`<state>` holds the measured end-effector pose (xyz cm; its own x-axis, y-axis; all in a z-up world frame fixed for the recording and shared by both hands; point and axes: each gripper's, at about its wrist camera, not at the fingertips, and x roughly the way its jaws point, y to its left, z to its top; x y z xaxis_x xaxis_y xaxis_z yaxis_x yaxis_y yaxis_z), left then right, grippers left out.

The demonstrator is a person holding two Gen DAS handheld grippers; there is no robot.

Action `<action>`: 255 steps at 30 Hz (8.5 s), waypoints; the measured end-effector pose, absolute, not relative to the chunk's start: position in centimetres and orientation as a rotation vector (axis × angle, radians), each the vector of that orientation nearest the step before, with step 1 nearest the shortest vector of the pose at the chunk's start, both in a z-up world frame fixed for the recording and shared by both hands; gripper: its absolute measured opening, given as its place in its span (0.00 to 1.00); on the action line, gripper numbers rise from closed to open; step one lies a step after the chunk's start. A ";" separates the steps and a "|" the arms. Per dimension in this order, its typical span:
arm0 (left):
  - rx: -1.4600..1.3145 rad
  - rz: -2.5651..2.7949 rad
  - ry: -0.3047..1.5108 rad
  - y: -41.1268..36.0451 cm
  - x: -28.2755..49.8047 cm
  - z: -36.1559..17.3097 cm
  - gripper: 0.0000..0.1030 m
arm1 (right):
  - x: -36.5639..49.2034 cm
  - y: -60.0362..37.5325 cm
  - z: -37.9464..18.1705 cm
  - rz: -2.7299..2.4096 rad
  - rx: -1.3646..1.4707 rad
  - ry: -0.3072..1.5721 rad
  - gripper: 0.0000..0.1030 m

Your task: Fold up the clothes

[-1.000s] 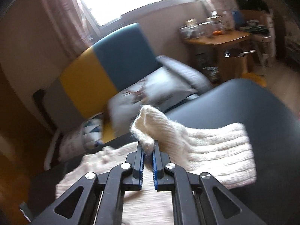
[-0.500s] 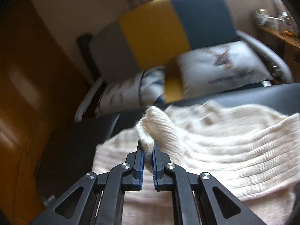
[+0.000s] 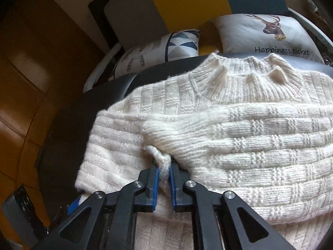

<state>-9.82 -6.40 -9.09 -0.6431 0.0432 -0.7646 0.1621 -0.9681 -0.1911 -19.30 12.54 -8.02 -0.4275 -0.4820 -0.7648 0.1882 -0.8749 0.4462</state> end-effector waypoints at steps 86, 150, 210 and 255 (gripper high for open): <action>1.256 -3.009 0.447 -4.1 -14.1 -8.2 0.28 | -16.7 35.1 -6.7 -2.847 1.511 0.045 0.14; 1.347 -2.939 -0.004 1.3 -16.7 -7.5 0.71 | -16.1 35.0 -7.1 -2.815 1.373 -0.216 0.28; 1.727 -3.170 0.618 -9.4 11.0 -5.7 0.16 | 14.4 38.7 -6.3 -2.290 1.287 -0.877 0.10; 2.756 -2.397 1.082 -4.9 9.0 -13.9 0.83 | -0.9 36.0 3.9 -2.038 0.671 -1.209 0.10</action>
